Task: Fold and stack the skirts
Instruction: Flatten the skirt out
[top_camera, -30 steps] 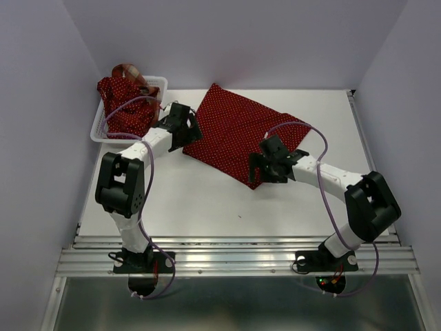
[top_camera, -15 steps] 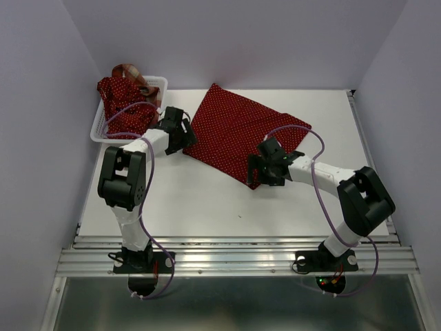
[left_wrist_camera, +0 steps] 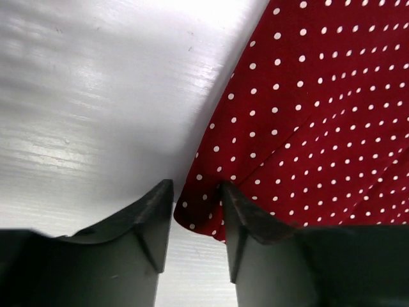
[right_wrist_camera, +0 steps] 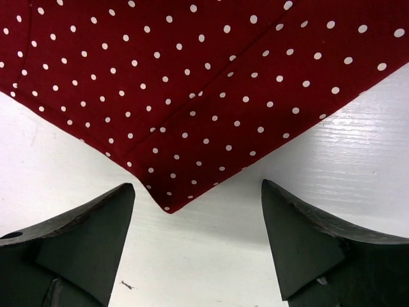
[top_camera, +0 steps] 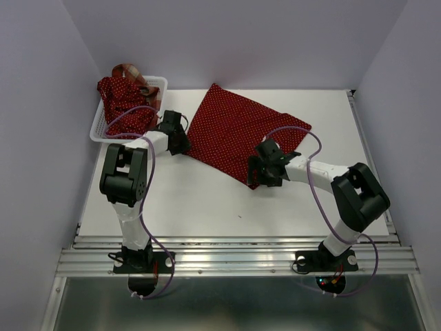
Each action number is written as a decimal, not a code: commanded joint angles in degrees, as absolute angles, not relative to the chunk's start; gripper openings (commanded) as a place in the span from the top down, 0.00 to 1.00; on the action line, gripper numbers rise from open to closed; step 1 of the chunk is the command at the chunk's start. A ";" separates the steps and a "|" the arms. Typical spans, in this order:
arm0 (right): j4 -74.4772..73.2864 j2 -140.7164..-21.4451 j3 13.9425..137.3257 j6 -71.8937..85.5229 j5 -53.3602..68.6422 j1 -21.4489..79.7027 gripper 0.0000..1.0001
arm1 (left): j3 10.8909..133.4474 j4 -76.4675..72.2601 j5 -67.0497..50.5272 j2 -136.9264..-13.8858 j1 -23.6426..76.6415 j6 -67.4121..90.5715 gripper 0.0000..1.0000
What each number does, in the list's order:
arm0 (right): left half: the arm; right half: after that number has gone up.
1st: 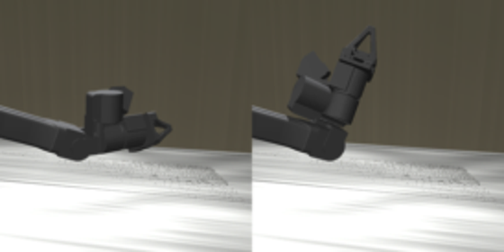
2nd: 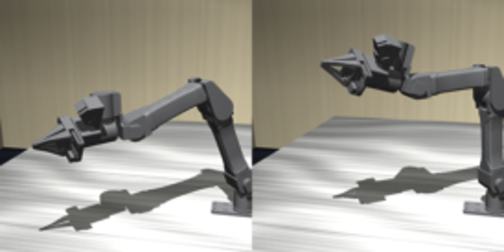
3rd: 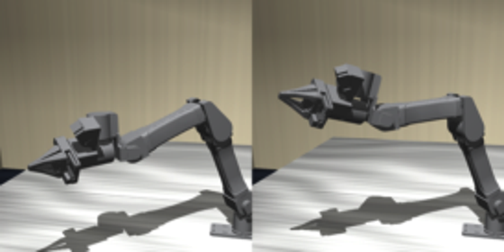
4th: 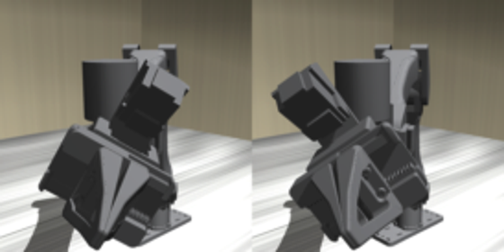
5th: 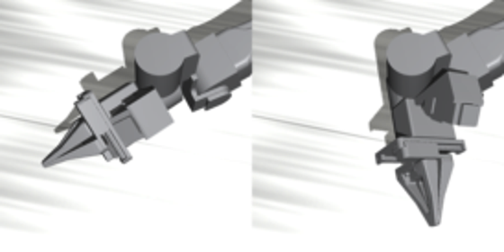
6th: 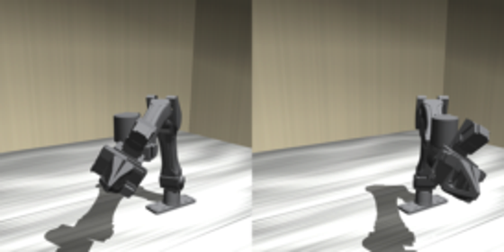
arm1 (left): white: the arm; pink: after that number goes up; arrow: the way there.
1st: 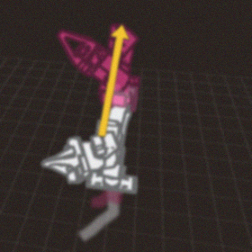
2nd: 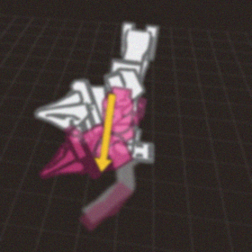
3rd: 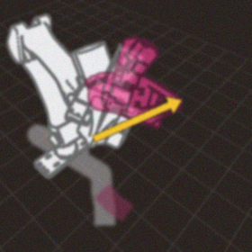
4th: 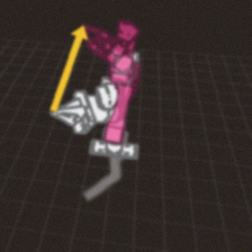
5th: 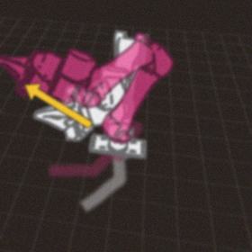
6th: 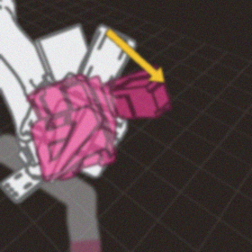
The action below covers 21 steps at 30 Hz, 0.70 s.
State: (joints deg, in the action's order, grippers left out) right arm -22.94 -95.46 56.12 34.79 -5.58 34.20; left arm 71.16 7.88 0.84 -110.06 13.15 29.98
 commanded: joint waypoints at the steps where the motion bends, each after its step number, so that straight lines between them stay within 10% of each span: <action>1: -20.22 -96.50 55.64 34.98 -6.24 34.45 0.21 | 70.14 7.21 0.27 -109.69 12.48 29.18 0.66; 4: -19.95 -97.29 55.90 35.24 -6.85 34.45 0.40 | 68.82 6.16 -2.36 -109.25 12.39 29.00 0.98; 13: -20.65 -95.81 53.79 36.04 -8.26 34.45 0.97 | 62.94 3.96 -3.69 -102.06 12.48 30.14 1.00; 21: -30.40 -75.89 57.65 29.81 -17.04 33.84 0.99 | 57.39 2.64 -9.49 -85.71 15.81 34.01 1.00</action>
State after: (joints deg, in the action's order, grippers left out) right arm -26.30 -87.02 54.28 34.13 -10.76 34.20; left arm 57.28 3.97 -6.52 -94.74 13.54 32.14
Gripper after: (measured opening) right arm 0.026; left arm 0.045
